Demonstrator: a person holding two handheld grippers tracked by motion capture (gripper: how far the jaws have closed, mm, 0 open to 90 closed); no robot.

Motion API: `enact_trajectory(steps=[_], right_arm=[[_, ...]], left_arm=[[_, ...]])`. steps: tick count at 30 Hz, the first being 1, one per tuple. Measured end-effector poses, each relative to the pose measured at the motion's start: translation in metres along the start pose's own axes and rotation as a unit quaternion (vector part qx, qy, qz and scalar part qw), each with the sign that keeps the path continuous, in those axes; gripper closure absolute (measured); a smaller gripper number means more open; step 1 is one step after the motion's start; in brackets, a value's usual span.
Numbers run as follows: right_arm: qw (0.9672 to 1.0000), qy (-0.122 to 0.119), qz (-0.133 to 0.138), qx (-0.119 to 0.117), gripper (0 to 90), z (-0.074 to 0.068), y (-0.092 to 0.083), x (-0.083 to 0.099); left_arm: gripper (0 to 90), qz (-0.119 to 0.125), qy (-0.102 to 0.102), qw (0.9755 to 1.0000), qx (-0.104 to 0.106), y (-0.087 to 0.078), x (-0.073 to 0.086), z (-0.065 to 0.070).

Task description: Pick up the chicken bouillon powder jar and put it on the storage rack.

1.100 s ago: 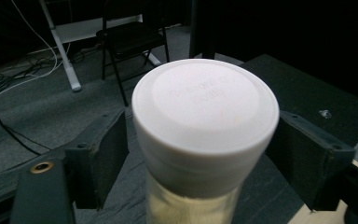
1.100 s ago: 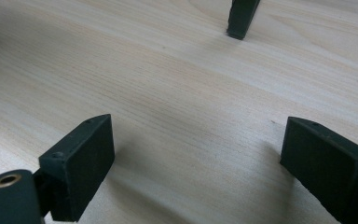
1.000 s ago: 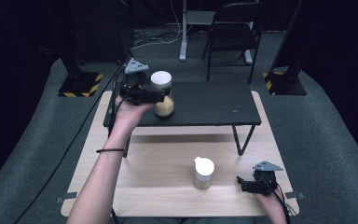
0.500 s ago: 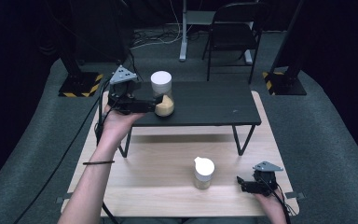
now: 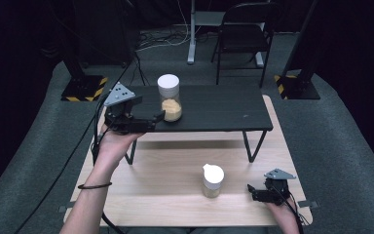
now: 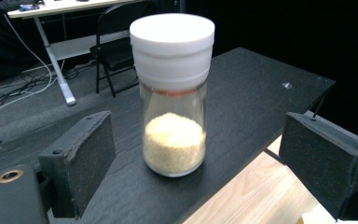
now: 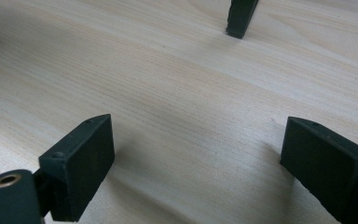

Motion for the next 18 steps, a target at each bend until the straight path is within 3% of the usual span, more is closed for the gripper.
enact_trajectory(steps=[18], right_arm=[[1.0000,0.000,0.000,0.000,8.6,0.000,0.000,0.000]], left_arm=[[10.4,0.000,-0.009,0.9999,-0.013,-0.020,0.034,0.002]])
Point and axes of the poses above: each handheld gripper's, and its own axes: y roughly forward along the jaws, x roughly out of its underside, z roughly to its right, the point moved 9 cm from there along y, roughly forward along the jaws, and after that the axes turned 10 degrees about y, right-handed, at the moved point
